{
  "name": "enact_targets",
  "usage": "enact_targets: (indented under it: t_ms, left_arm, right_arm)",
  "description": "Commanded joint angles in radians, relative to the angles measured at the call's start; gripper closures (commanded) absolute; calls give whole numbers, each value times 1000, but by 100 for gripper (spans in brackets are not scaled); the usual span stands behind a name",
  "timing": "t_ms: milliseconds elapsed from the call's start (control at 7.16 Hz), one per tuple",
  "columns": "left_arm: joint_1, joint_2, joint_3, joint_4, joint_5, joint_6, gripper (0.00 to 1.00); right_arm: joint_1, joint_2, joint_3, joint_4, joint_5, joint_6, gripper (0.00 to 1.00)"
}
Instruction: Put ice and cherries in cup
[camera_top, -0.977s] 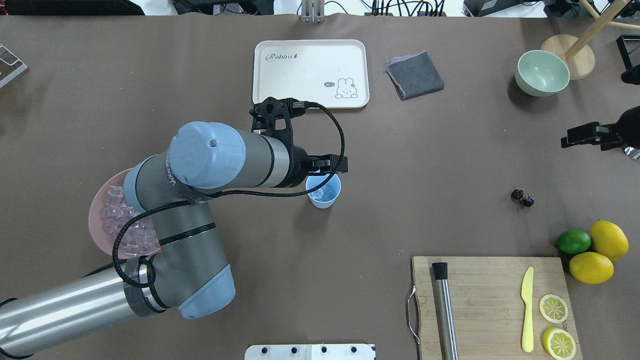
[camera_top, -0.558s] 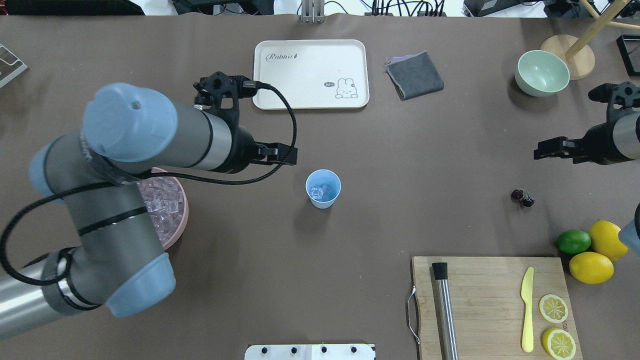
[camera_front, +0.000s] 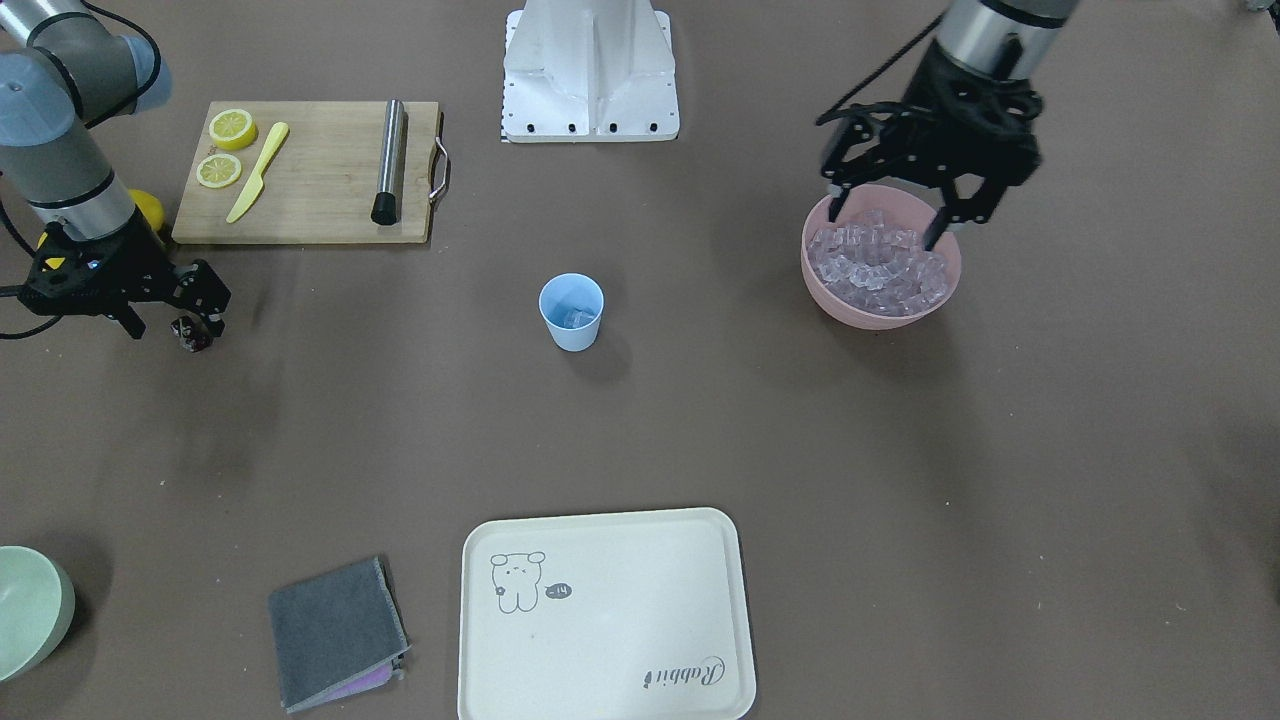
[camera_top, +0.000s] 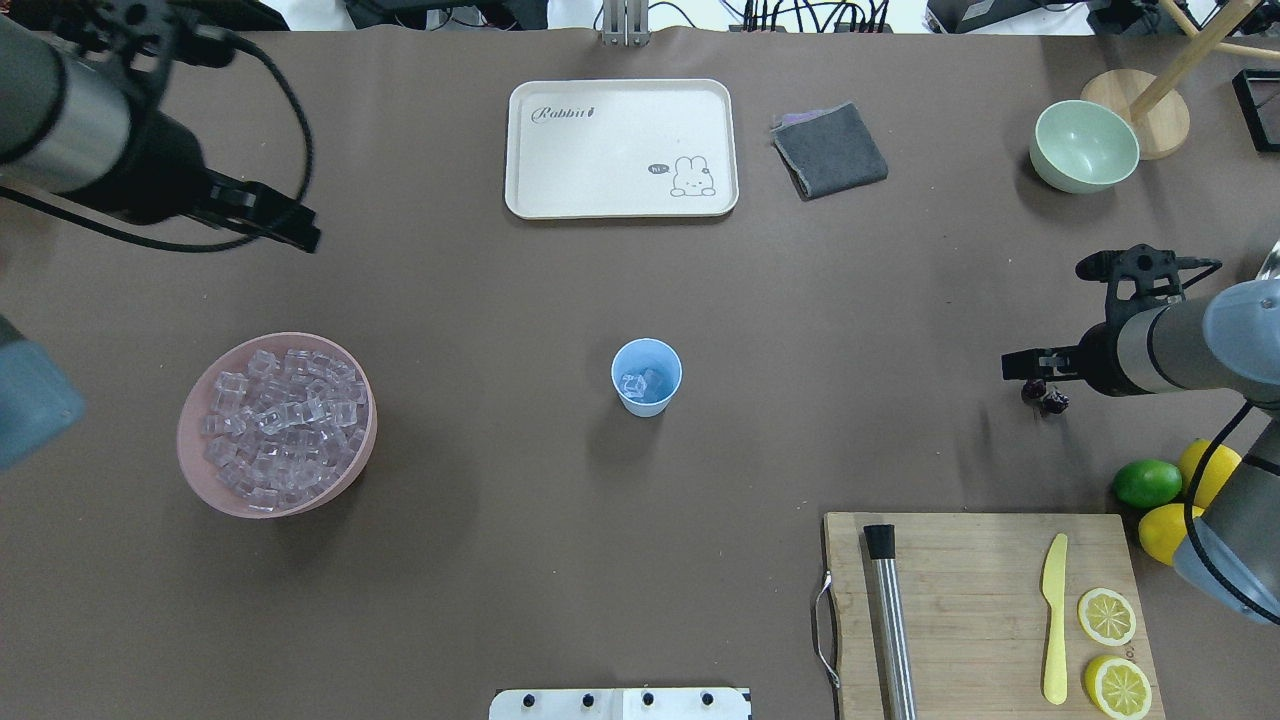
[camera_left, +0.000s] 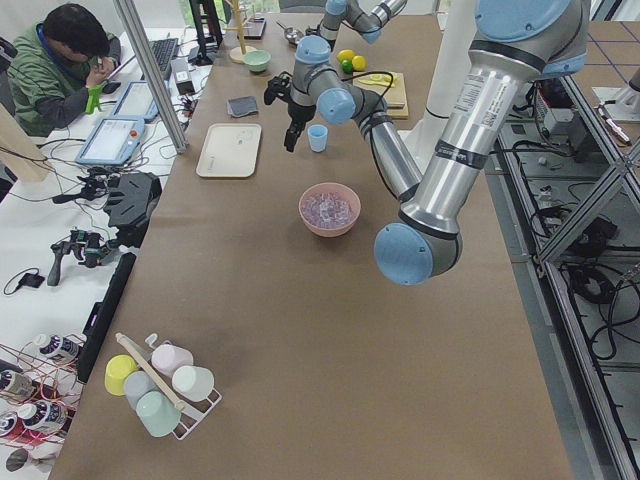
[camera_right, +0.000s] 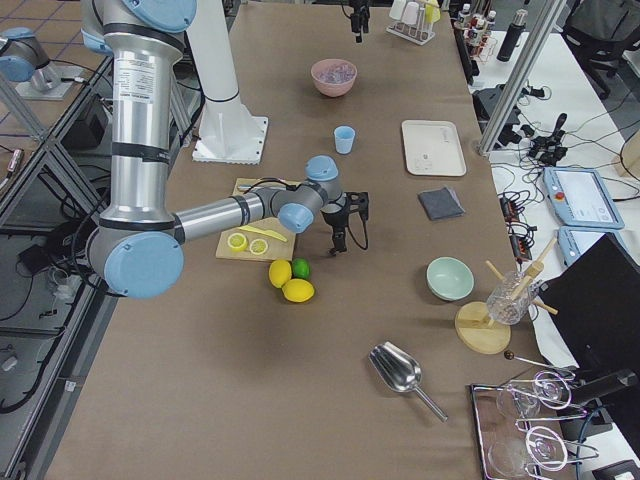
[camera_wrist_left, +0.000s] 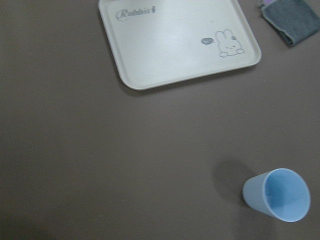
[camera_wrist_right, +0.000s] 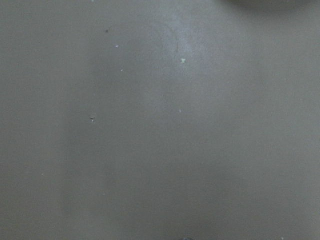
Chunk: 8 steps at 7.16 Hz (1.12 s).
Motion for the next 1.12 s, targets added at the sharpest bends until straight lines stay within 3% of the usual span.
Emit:
enact_targets:
  t_ms: [0,279,558,838,977]
  left_arm:
    - [-213,155,1,14,-123,295,2]
    - [-232,201,7,12,-123,355,2]
    - [-232,212,7,9,-123,355,2]
    - [-232,212,16,6,-122,356,2]
    - [-234,214,18,6,-125,358,2]
  right_arm:
    - [-108,-13,-4,-15,-142,-14,2]
    - [-95,-1,31,-124,-151,-166,6]
    - [-75,3,30,-132,-135,-237,30]
    - [-53,1,28,-134,-128,-359,45]
    - [-49,-2,31,-134,-128,-364,59]
